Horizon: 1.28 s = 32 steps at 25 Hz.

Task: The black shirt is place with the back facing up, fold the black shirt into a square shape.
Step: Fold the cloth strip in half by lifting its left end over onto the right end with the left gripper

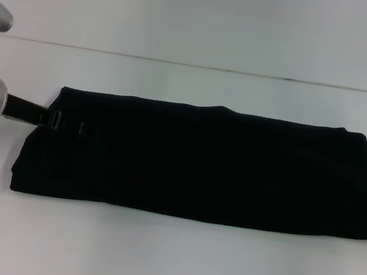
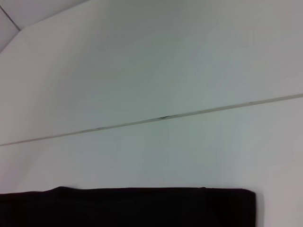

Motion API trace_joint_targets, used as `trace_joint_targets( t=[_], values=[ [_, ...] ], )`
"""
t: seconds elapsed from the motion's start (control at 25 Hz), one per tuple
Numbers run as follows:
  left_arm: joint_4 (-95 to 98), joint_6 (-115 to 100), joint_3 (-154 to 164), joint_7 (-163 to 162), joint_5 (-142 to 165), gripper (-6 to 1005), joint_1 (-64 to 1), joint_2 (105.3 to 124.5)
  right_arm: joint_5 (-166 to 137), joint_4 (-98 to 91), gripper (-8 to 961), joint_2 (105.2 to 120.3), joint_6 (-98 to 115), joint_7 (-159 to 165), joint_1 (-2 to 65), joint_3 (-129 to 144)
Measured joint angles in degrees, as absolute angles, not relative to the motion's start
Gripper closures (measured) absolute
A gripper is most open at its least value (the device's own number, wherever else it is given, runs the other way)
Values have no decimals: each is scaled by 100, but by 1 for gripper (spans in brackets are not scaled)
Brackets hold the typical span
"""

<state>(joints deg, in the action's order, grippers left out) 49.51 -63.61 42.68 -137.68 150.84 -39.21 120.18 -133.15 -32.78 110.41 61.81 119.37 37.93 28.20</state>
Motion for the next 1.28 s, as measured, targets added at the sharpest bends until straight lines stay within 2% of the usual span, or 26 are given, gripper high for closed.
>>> trace_joint_targets(
  t=[0.12,0.24,0.44,0.76,1.0,1.28],
  values=[
    [5103,-6421,4268,-13641,14929,175,-3777,12071,-13315,-3128,327,11050,5912,11931,3857,2867],
    [5154,-6614,4246,-13272,14489,150,-3682,12066,-13315,-2951,326,11088,5538,11929,3957,2989],
    [5132,-7255,4184,-12567,13590,151,-3563,11917,-13315,-2869,326,11179,5197,11956,4098,3247],
    [5064,-8628,3193,-12228,13398,152,-3439,11756,-13291,-2886,326,11186,5180,11963,4099,3273],
    [4622,-9782,2114,-12354,13688,153,-3304,11434,-13294,-2880,326,11164,5198,11962,4064,3252],
    [4455,-9959,1695,-13292,14353,153,-3143,11425,-13301,-2883,326,11168,5178,11965,4060,3268]
  ],
)
